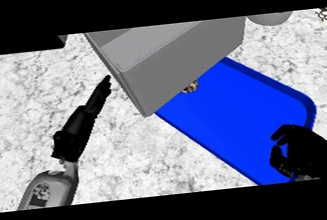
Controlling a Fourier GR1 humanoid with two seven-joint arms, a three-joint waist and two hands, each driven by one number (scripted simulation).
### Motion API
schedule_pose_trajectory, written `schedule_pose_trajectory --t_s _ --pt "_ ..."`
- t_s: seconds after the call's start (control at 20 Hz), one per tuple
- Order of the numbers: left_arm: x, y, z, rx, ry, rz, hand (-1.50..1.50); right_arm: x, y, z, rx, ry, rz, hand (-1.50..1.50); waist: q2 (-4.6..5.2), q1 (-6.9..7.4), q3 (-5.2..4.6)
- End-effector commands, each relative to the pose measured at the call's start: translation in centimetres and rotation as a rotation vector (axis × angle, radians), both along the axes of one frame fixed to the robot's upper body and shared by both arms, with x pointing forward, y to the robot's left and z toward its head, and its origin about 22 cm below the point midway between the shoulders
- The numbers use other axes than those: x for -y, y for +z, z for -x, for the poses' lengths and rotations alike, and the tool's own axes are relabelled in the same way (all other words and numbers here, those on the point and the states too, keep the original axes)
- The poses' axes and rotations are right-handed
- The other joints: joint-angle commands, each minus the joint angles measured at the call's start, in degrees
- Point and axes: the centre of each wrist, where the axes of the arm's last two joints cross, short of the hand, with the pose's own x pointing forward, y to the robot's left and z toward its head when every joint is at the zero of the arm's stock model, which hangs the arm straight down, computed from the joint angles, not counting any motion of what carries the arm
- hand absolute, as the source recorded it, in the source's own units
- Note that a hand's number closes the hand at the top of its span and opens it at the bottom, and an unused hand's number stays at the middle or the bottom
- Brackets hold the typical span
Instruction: Pick the cupcake from the tray and place it in the cardboard box
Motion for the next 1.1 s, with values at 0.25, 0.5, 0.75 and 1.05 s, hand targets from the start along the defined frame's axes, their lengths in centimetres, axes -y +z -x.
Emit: schedule_pose_trajectory --t_s 0.25,0.5,0.75,1.05 --pt "1.2 -0.1 -0.4 0.02 -0.052 0.009 0.0 -3.8 1.8 -2.0 0.004 0.425 0.06 1.5 0.4 2.65 0.0" --pt "2.9 0.8 -1.1 0.045 -0.137 -0.003 0.0 -11.1 4.4 -1.2 0.01 1.122 -0.041 1.5 1.38 9.78 -0.02" --pt "1.7 0.7 -1.6 0.016 -0.077 -0.008 0.0 -12.9 10.7 -5.6 0.181 1.389 0.003 1.5 0.73 4.58 0.01" --pt "0.2 -0.1 -0.6 -0.003 -0.032 0.003 0.0 -13.6 18.1 -8.4 0.276 1.496 -0.092 1.5 -0.02 1.04 0.0"
